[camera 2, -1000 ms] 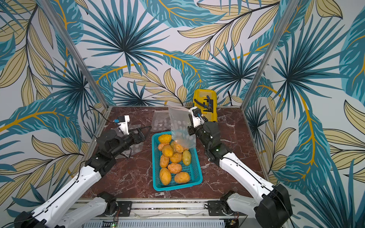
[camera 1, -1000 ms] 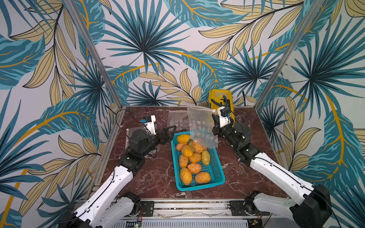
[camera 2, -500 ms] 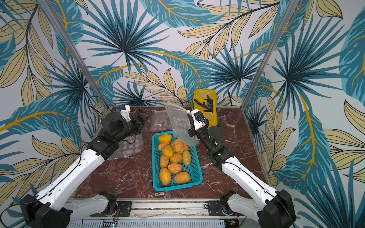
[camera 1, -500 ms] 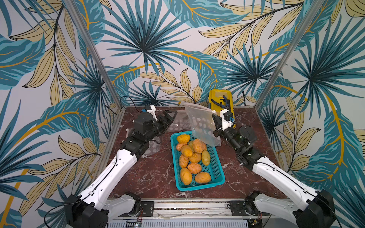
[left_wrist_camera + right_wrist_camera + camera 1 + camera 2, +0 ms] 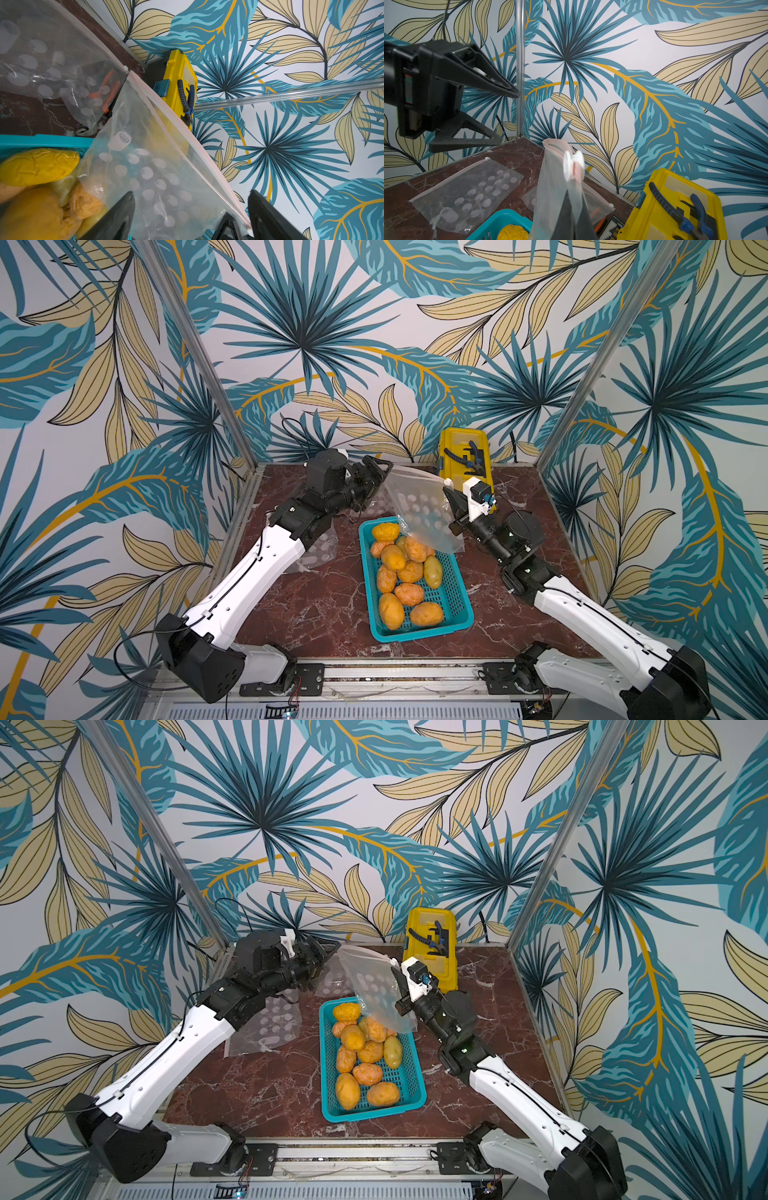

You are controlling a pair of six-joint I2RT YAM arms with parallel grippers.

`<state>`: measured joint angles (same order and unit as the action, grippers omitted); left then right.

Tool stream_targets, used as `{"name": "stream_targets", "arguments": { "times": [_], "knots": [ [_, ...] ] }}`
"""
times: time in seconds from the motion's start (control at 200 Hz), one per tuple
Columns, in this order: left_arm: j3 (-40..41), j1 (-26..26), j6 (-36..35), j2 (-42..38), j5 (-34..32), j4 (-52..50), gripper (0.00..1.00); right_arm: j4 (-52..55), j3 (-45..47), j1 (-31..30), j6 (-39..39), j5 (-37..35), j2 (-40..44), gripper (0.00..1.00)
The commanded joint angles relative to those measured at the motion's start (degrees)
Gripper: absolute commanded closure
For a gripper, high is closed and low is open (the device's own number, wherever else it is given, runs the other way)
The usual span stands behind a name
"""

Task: Put the potatoes into a zipper bag and zip it
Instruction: Pick up the zipper food storage bag at the center of the board.

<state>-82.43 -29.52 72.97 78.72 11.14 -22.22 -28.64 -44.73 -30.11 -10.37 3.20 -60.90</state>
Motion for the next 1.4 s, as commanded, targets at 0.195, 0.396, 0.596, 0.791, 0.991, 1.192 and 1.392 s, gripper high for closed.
{"name": "stream_targets", "arguments": {
  "times": [0.195, 0.396, 0.596, 0.791, 0.991, 1.192, 1.392],
  "knots": [
    [-7.4, -1.4, 0.4, 5.8, 1.9, -2.3, 0.16, -1.5, 1.9, -0.2, 0.2, 2.9, 1.1, 1.0],
    [-8.6, -1.6, 1.0, 7.7, 1.8, -2.3, 0.18, -1.6, 2.4, -0.2, 0.2, 2.9, 1.2, 1.0],
    [-10.1, -1.6, 0.9, 9.6, 2.3, -2.3, 0.2, -1.1, 2.4, -0.2, 0.4, 4.1, 1.1, 1.0],
    [-12.2, -1.6, 0.4, 11.6, 1.4, -3.4, 0.23, -1.0, 2.2, -0.2, 0.5, 5.0, 0.6, 1.0],
    [-11.9, -1.6, 1.4, 11.2, -0.1, -6.6, 0.26, -0.9, 1.9, -0.2, 0.5, 4.2, 0.3, 1.0],
    [-8.1, -1.8, 1.9, 7.9, -0.3, -6.7, 0.4, -0.5, 1.7, -0.2, 0.8, 4.4, 0.7, 1.0],
    [-7.8, -2.5, 2.8, 9.8, 3.5, -6.6, 0.43, -0.3, 1.5, -0.2, 1.2, 5.5, 0.6, 1.0]
  ]
}}
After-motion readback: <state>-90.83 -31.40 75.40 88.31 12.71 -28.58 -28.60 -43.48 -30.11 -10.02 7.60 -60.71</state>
